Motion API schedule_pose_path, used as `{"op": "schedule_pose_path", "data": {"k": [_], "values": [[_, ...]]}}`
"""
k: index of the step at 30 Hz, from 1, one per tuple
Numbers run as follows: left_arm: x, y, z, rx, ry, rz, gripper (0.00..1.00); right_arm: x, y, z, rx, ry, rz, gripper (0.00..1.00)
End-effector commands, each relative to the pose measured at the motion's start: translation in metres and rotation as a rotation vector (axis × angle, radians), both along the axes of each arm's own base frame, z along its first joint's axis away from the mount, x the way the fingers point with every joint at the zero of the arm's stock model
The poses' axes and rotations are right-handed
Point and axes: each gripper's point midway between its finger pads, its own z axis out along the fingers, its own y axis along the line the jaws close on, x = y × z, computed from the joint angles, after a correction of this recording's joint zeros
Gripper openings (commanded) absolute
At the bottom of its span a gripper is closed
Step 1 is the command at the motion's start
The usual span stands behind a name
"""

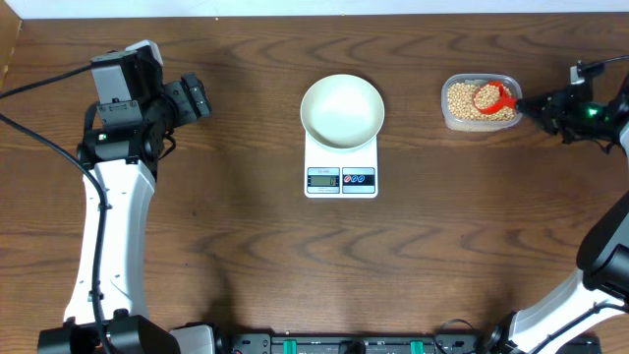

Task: Scoop item into bowl and weigh 50g on scale
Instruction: 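Lift the filled red scoop up out of the bead tub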

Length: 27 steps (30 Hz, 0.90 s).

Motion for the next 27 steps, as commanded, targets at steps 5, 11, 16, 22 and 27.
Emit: {"op": "schedule_pose_path", "data": {"k": [5, 11, 16, 22, 27], "values": [[0.000, 0.003, 0.004, 0.019, -0.007, 0.002, 0.91, -0.004, 0.000, 0.012, 0.117, -0.080, 0.039, 0.01], [0.001, 0.003, 0.004, 0.019, -0.007, 0.002, 0.91, -0.004, 0.005, 0.026, 0.187, -0.128, 0.063, 0.01], [0.000, 0.003, 0.004, 0.019, -0.007, 0.002, 0.91, -0.004, 0.012, 0.040, 0.250, -0.182, 0.096, 0.01], [0.000, 0.003, 0.004, 0.020, -0.007, 0.002, 0.91, -0.004, 0.020, 0.059, 0.340, -0.245, 0.139, 0.01], [0.001, 0.003, 0.004, 0.019, -0.007, 0.002, 0.91, -0.004, 0.024, 0.068, 0.387, -0.260, 0.156, 0.01]]}}
